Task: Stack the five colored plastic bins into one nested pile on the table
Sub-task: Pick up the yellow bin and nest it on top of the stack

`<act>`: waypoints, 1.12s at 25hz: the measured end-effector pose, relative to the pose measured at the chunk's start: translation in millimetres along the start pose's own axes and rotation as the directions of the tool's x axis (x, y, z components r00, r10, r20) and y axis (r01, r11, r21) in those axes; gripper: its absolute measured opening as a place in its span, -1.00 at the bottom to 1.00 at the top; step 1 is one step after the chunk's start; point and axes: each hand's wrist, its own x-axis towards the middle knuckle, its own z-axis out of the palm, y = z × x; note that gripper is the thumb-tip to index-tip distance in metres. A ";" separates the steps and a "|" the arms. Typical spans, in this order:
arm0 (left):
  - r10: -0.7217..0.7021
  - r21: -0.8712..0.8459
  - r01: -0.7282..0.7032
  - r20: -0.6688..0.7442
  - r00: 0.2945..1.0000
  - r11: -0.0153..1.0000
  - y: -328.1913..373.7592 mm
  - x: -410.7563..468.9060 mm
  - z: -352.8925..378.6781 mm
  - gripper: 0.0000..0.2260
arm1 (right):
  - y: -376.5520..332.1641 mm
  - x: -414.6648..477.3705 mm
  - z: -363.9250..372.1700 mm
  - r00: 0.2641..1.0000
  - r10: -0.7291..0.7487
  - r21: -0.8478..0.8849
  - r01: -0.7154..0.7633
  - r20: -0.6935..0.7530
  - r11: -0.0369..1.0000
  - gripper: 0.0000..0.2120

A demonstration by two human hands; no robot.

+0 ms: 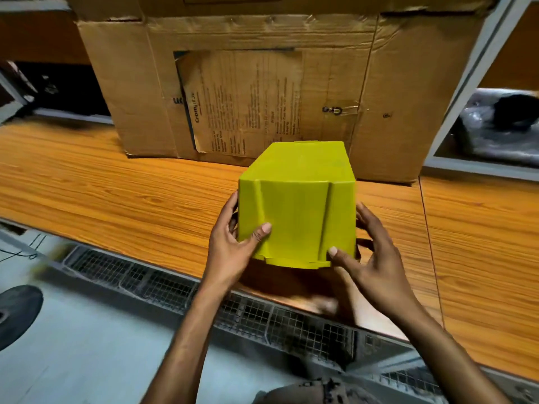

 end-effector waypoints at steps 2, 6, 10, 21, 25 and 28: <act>0.068 -0.057 -0.070 -0.031 0.997 0.996 25.6 9.4 -2.1 -0.24 | -29.4 9.3 -19.4 0.992 -0.130 0.012 0.130 0.004 0.991 -0.18; 0.141 -0.163 -0.155 -0.093 0.986 0.974 77.4 22.1 0.5 -0.31 | -68.6 26.6 -50.5 0.942 -0.333 -0.009 0.334 0.034 0.943 -0.10; 0.203 -0.246 -0.226 -0.112 0.973 0.943 117.8 29.9 4.6 -0.55 | -87.0 50.6 -61.9 0.779 -0.548 -0.162 0.524 -0.305 0.836 -0.49; 0.184 0.223 -0.191 0.051 0.982 0.956 42.3 -2.7 29.8 -0.58 | -75.0 71.1 -62.5 0.731 -0.069 0.208 0.282 -0.679 0.936 -0.73; 0.333 0.233 -0.296 -0.136 0.933 0.926 36.9 -9.1 35.7 -0.68 | -69.7 68.4 -76.2 0.901 -0.066 0.328 0.223 -0.430 0.918 -0.61; 0.347 0.183 -0.314 -0.195 0.917 0.932 54.5 -4.3 33.6 -0.69 | -52.6 48.2 -82.4 0.990 -0.052 0.338 0.095 -0.135 0.936 -0.36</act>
